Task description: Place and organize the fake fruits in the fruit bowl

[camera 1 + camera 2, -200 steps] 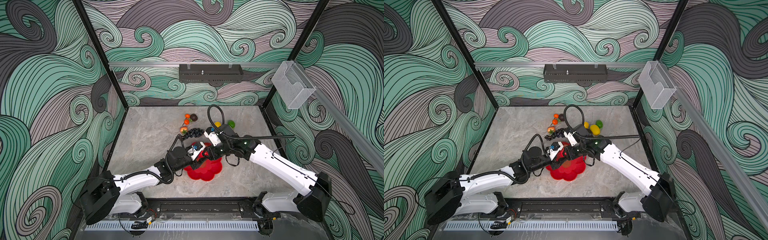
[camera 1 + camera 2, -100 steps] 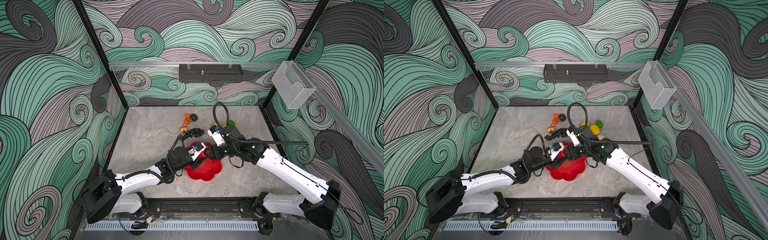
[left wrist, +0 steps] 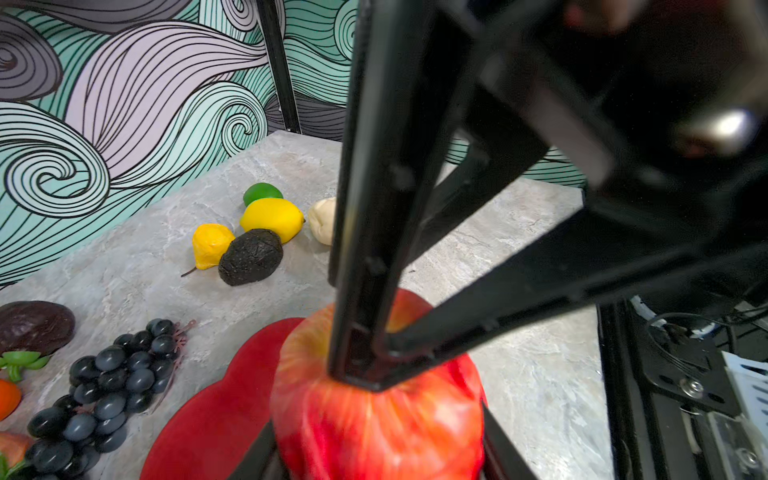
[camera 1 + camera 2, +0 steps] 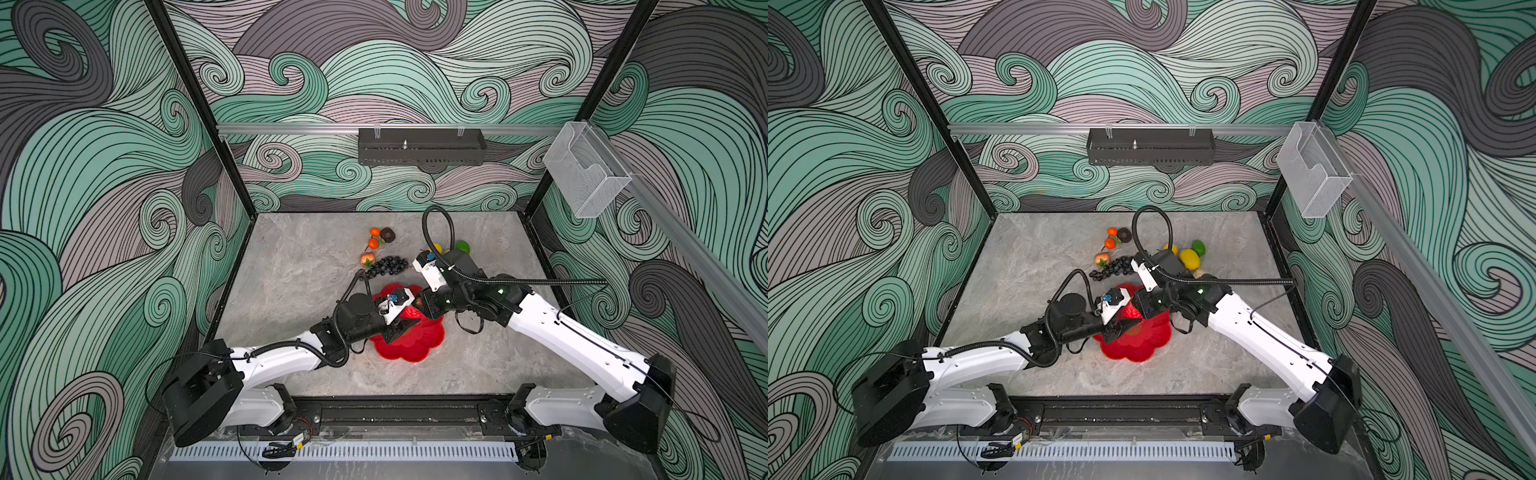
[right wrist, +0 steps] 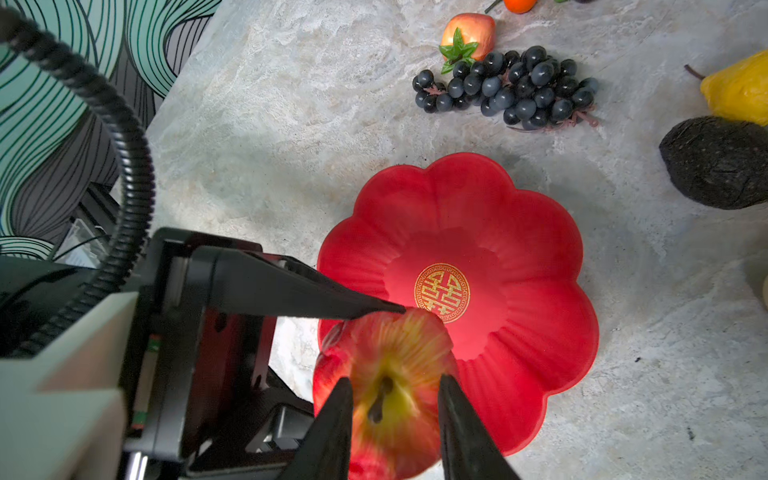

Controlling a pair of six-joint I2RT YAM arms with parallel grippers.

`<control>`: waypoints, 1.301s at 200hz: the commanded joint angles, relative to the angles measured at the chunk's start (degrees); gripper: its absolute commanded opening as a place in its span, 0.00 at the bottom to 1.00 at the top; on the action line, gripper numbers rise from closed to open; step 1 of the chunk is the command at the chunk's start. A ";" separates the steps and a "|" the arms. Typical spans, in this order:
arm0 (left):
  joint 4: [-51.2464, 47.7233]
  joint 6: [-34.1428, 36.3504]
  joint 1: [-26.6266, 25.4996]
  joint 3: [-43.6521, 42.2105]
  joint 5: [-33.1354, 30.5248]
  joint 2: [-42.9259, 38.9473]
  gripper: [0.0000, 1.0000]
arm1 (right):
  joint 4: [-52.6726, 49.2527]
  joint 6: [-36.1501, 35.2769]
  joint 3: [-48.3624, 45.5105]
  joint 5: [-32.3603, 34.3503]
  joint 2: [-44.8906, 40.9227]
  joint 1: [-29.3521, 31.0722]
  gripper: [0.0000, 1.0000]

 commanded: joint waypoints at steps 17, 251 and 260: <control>0.79 0.13 -0.53 0.40 2.16 0.31 0.43 | 0.40 -0.64 0.44 -0.66 1.12 0.10 0.25; -20.86 -6.48 -0.09 -10.03 -27.63 -32.07 0.99 | 3.11 -4.05 2.36 11.80 15.77 0.88 0.03; -22.16 -6.27 -0.09 -10.84 -31.12 -34.31 0.99 | 3.54 -3.88 2.79 12.28 17.72 1.23 0.03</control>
